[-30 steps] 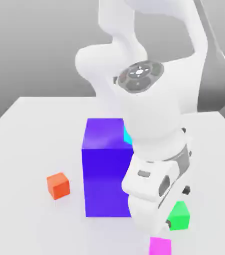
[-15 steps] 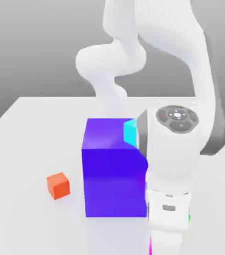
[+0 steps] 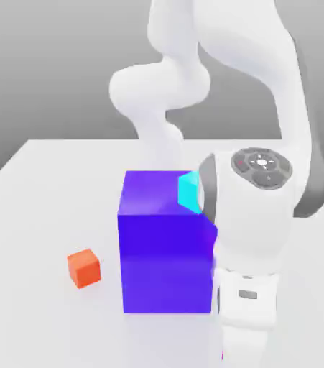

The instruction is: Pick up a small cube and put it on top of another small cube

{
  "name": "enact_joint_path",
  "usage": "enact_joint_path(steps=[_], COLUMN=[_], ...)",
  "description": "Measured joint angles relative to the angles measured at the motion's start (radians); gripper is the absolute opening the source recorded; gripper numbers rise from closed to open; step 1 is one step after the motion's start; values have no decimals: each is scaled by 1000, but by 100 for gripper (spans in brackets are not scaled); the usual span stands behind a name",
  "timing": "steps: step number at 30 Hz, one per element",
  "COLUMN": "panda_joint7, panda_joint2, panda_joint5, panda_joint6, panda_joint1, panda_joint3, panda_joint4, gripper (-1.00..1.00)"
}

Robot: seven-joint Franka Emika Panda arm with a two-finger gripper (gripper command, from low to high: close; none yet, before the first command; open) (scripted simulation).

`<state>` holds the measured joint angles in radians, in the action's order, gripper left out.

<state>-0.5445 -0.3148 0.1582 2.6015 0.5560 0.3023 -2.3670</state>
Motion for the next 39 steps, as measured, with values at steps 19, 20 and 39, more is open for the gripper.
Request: enact_joint_path(steps=[19,20,39], panda_joint7=[-315,-338,-461], panda_joint2=[292,296,99], panda_joint5=[-168,-160,-12], panda_joint6=[19,32,226], panda_joint1=[103,111,86], panda_joint3=[-38,-40,-90], panda_joint4=[-247,-255,-252], gripper=[-100,-100,100])
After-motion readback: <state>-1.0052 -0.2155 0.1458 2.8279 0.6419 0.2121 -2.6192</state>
